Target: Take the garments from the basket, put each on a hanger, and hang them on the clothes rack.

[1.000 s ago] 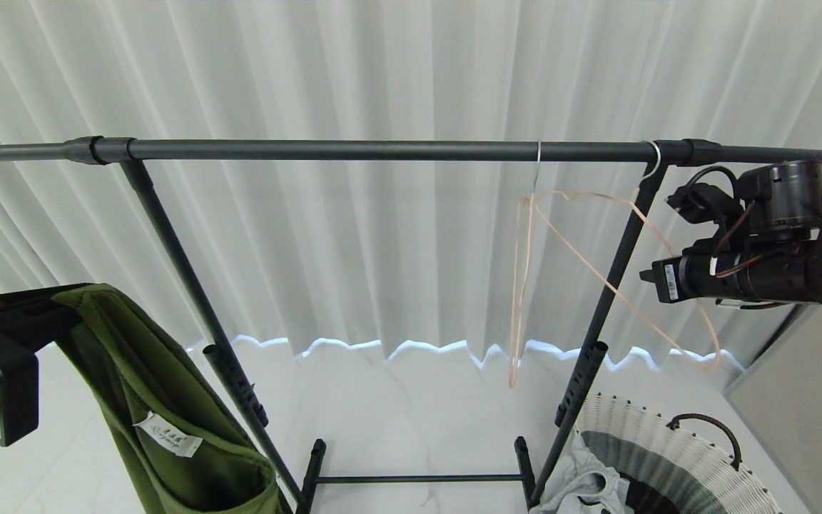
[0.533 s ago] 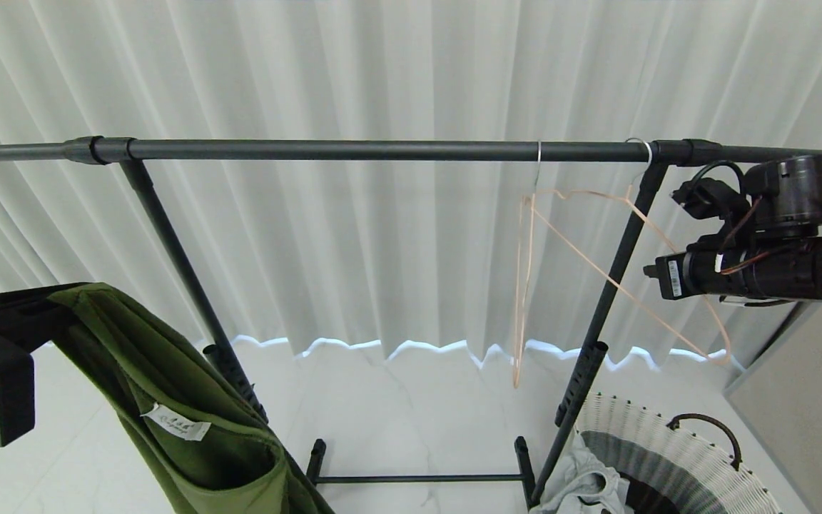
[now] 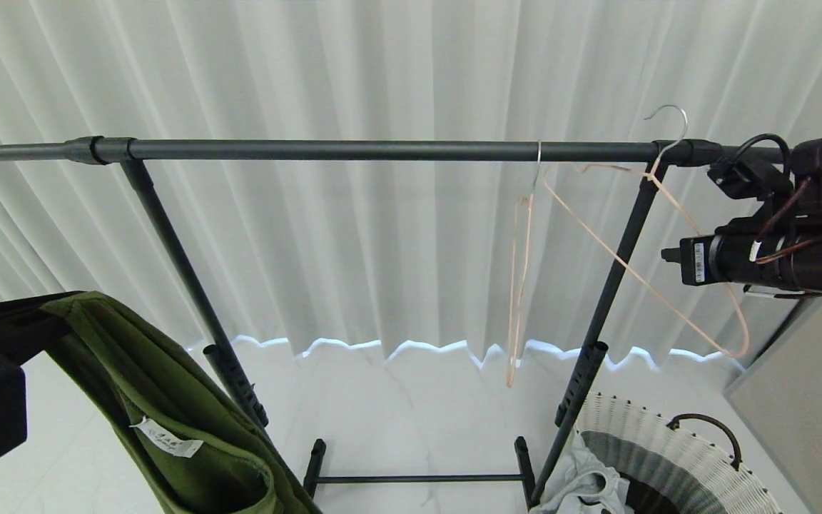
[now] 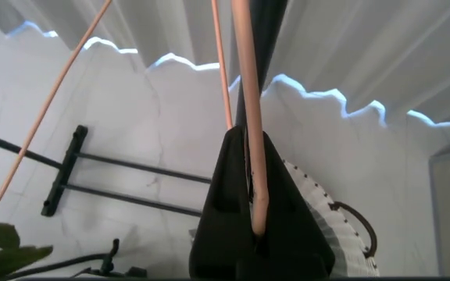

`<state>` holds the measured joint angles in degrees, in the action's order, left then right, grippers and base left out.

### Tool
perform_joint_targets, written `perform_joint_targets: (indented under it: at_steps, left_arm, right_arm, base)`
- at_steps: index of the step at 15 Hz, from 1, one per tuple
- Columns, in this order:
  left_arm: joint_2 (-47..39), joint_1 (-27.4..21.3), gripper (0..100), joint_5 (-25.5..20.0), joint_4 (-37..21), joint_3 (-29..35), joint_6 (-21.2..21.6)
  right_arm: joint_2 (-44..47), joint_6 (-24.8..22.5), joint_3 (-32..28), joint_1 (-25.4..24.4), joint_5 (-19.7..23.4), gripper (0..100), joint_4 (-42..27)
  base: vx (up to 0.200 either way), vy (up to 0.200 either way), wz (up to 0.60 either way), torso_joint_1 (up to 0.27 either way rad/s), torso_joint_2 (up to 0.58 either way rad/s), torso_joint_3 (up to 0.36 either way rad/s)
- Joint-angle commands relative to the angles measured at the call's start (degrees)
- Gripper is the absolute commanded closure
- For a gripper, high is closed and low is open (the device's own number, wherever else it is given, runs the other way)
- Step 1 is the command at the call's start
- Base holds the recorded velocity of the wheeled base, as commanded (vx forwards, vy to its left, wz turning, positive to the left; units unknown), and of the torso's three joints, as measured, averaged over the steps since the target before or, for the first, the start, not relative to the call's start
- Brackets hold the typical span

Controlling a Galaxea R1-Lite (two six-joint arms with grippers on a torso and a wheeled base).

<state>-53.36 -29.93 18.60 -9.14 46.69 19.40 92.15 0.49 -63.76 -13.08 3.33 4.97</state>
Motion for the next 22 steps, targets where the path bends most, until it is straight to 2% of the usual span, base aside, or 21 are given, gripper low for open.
perform_joint_targets:
  at_steps: [1, 6, 10, 13, 18, 22]
  left_arm:
    - [0.2, 0.0, 100, 0.0, 0.0, -0.1, 0.0]
    - [0.1, 0.1, 100, 0.4, -0.1, -0.3, 0.0]
    - [0.2, 0.1, 100, 0.4, -0.1, -0.3, 0.0]
    - [0.9, 0.1, 100, 0.4, -0.1, -0.6, 0.0]
    - [1.8, 0.2, 100, 0.4, -0.1, -1.3, 0.0]
    - [1.8, 0.8, 100, 0.3, 1.1, -3.6, -0.1]
  right_arm:
    - [-5.5, 0.0, 3.8, -0.1, -0.2, 100, -0.1]
    - [-17.4, 0.0, 17.6, -0.4, -2.8, 100, 0.0]
    - [-25.3, 0.0, 26.8, -0.4, -5.0, 100, -0.1]
    - [-27.7, 0.0, 30.4, -0.1, -6.2, 100, -0.1]
    - [-28.6, -0.3, 30.2, -0.2, -7.7, 100, -1.7]
    - [-31.5, -0.5, 29.8, -0.6, -7.6, 100, -2.0]
  base:
    - [0.000, 0.000, 0.00, 0.000, 0.00, 0.000]
    - [0.000, 0.000, 0.00, 0.000, 0.00, 0.000]
    - [-0.200, 0.000, 0.00, 0.005, 0.01, 0.002]
    - [-0.200, 0.000, 0.00, -0.009, 0.00, 0.007]
    - [-0.200, 0.000, 0.00, 0.002, 0.00, 0.005]
    - [0.000, 0.000, 0.00, 0.000, 0.00, 0.000]
